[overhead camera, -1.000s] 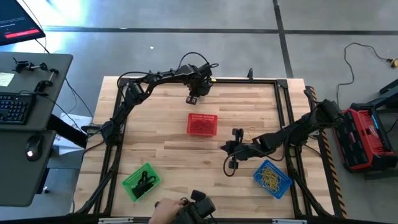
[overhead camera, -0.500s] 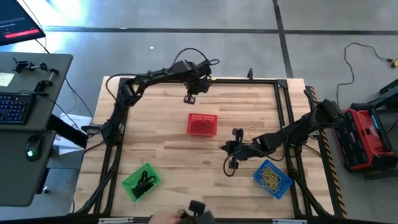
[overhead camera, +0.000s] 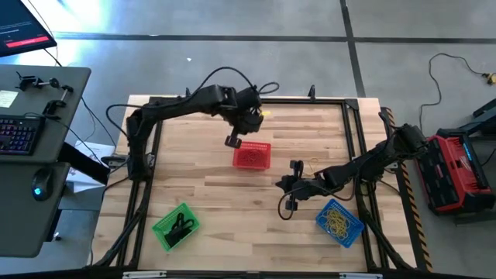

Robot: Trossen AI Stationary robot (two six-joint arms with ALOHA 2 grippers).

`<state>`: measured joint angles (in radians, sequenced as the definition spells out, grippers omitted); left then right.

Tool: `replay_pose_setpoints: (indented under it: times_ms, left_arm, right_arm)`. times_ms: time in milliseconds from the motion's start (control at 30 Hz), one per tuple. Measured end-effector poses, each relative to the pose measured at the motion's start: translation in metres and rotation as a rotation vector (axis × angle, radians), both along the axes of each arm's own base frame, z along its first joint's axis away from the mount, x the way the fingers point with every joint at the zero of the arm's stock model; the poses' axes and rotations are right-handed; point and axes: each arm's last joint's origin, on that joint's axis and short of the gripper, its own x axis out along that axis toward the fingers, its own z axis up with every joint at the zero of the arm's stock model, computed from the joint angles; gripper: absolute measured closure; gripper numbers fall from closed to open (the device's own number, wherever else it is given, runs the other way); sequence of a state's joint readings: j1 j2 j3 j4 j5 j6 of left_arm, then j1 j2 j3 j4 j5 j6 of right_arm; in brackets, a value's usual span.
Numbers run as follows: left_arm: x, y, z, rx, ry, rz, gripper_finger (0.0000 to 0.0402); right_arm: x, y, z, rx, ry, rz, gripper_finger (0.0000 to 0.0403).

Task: Sort rubber bands into baskets
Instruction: Put the black rubber band into the green bin

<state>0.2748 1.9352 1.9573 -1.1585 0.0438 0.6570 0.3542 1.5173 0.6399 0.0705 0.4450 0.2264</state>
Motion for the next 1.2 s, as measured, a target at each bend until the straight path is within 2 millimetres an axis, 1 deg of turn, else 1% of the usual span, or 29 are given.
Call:
replay_pose_setpoints:
  times_ms: [100, 233, 400, 500, 767, 900, 1033, 1200]
  left_arm:
    - [-0.005, -0.015, -0.001, -0.020, 0.004, -0.010, 0.0401]
    - [-0.014, -0.029, -0.013, -0.043, 0.052, -0.004, 0.0401]
    - [-0.034, -0.054, -0.021, -0.070, 0.101, 0.003, 0.0401]
    - [-0.053, -0.074, -0.025, -0.093, 0.139, 0.014, 0.0401]
    - [-0.121, -0.134, -0.034, -0.185, 0.187, 0.126, 0.0401]
    - [-0.149, -0.162, -0.041, -0.235, 0.213, 0.195, 0.0401]
    - [-0.171, -0.187, -0.053, -0.267, 0.261, 0.268, 0.0401]
    - [-0.190, -0.214, -0.071, -0.327, 0.358, 0.384, 0.0401]
  right_arm:
    - [0.000, 0.000, 0.000, 0.000, -0.001, 0.000, 0.0403]
    - [0.000, 0.000, 0.000, -0.005, -0.003, -0.006, 0.0403]
    - [0.000, -0.001, 0.000, -0.016, -0.007, -0.016, 0.0403]
    - [0.000, -0.001, 0.001, -0.004, -0.015, -0.026, 0.0403]
    - [0.000, -0.001, 0.000, -0.005, -0.014, -0.038, 0.0403]
    - [0.000, -0.001, 0.000, -0.008, -0.014, -0.036, 0.0403]
    - [0.000, -0.001, 0.001, -0.004, -0.019, -0.039, 0.0403]
    - [0.001, -0.001, 0.001, -0.002, -0.021, -0.040, 0.0403]
